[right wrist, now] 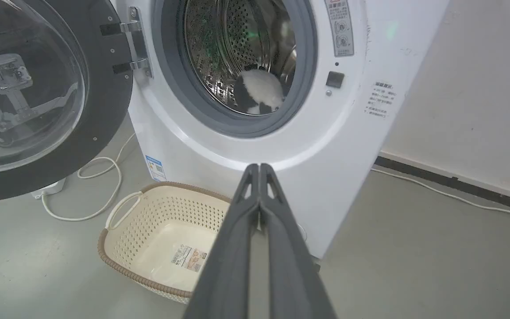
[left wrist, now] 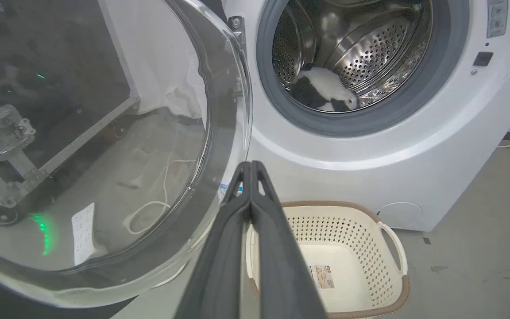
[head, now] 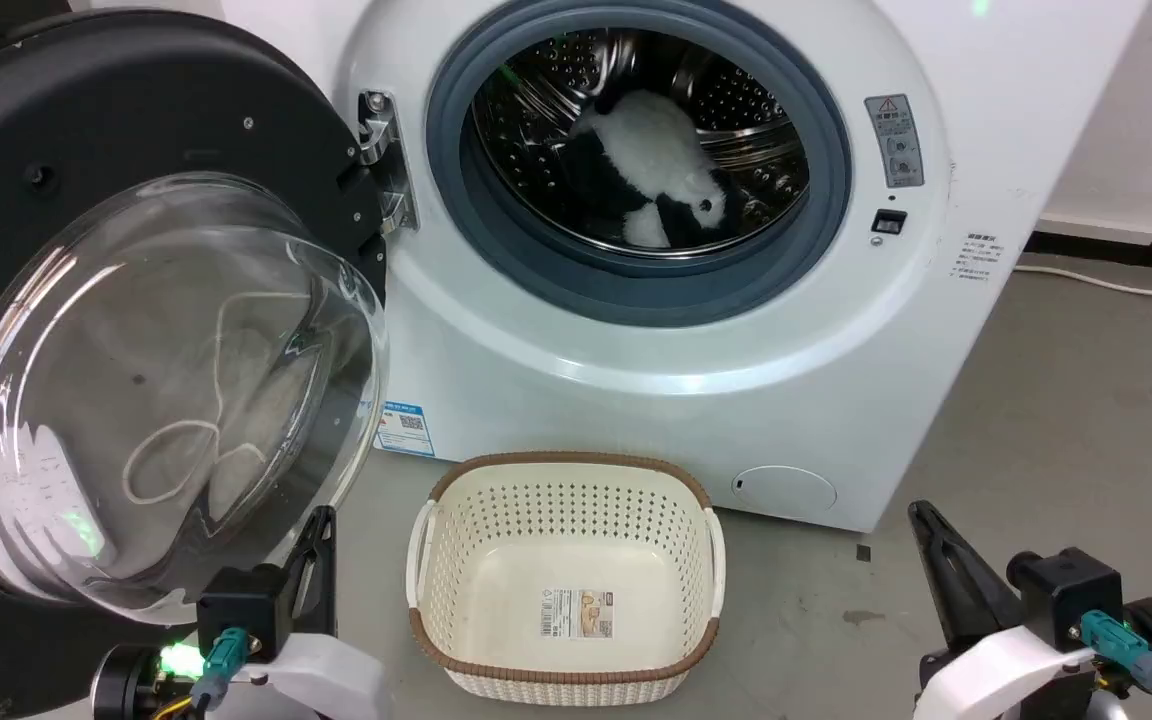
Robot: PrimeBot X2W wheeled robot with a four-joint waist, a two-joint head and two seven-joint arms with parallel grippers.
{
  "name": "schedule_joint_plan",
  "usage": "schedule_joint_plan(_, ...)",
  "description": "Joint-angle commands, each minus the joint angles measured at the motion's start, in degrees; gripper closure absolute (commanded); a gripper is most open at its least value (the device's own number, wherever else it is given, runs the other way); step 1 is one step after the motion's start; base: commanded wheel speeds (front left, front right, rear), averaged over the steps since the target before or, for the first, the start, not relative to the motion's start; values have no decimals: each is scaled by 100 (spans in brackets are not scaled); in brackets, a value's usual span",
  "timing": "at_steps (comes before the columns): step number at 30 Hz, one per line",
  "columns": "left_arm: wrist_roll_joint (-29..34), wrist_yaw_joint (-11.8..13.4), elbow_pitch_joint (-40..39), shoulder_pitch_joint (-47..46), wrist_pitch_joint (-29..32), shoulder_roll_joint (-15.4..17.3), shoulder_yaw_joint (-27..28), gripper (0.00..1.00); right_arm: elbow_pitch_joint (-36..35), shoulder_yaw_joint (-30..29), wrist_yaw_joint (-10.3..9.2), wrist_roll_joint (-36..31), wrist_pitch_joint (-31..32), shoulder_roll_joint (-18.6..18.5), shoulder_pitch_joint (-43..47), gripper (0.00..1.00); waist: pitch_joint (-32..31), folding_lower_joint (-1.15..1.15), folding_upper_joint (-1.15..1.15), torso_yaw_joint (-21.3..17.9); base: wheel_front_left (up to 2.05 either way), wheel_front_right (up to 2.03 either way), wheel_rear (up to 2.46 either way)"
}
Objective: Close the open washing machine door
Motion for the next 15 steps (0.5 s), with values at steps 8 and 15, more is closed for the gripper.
schedule_joint_plan(8, 16, 16, -25, -84, 2, -2, 13, 100, -29, -1, 5, -29, 2, 26, -69, 100, 0, 0, 0, 0, 0, 0, 0)
schedule_joint_plan(15, 16, 16, -25, -84, 2, -2, 13, 100, -29, -1, 5, -29, 2, 26, -69, 100, 0, 0, 0, 0, 0, 0, 0)
